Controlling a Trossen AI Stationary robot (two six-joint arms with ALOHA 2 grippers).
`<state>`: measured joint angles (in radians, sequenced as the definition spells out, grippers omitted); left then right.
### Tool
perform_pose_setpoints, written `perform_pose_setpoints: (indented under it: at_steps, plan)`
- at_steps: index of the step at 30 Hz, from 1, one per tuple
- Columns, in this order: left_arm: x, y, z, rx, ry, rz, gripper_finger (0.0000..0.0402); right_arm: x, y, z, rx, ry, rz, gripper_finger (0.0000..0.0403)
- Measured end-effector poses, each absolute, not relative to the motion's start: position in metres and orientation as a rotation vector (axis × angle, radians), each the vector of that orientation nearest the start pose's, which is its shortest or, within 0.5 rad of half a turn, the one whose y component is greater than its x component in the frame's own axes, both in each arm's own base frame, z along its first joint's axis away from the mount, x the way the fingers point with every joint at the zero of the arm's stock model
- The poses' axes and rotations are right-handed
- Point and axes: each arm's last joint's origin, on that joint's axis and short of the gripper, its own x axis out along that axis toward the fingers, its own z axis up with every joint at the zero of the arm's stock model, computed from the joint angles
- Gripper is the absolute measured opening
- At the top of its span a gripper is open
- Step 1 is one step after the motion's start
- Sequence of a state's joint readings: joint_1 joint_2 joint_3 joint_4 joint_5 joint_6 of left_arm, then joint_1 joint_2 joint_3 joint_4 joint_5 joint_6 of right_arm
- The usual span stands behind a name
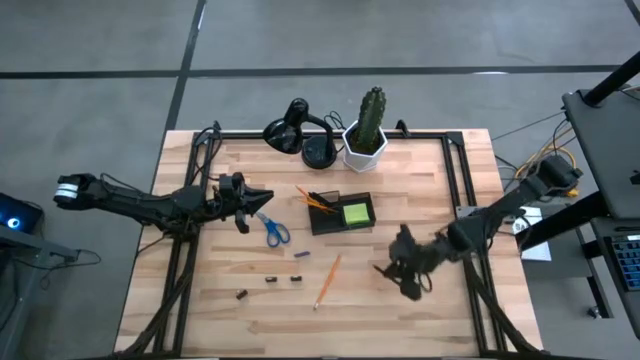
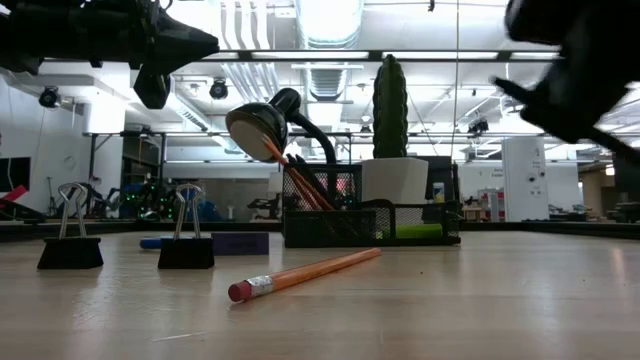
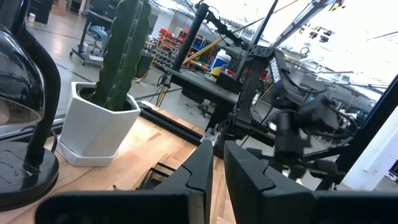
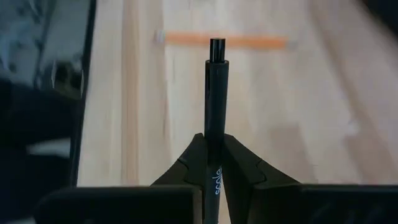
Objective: Pick and place office supplies into organizer
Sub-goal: Put the black pen into the desk organizer
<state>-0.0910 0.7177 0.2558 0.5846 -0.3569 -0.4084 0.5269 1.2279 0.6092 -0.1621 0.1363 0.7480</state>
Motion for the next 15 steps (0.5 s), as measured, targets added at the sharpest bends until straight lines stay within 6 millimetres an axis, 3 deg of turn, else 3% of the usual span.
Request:
perform_pose_setpoints:
  at_steps: [9,15]
  plan:
    - [0.162,-0.005,0.233,-0.436,-0.174,0.237,0.0024,0.226,0.073,0.192,0.530,0.453,0.033,0.0015]
    - [0.162,-0.005,0.233,-0.436,-0.174,0.237,0.0024,0.232,0.049,0.190,0.514,0.351,-0.040,0.0015]
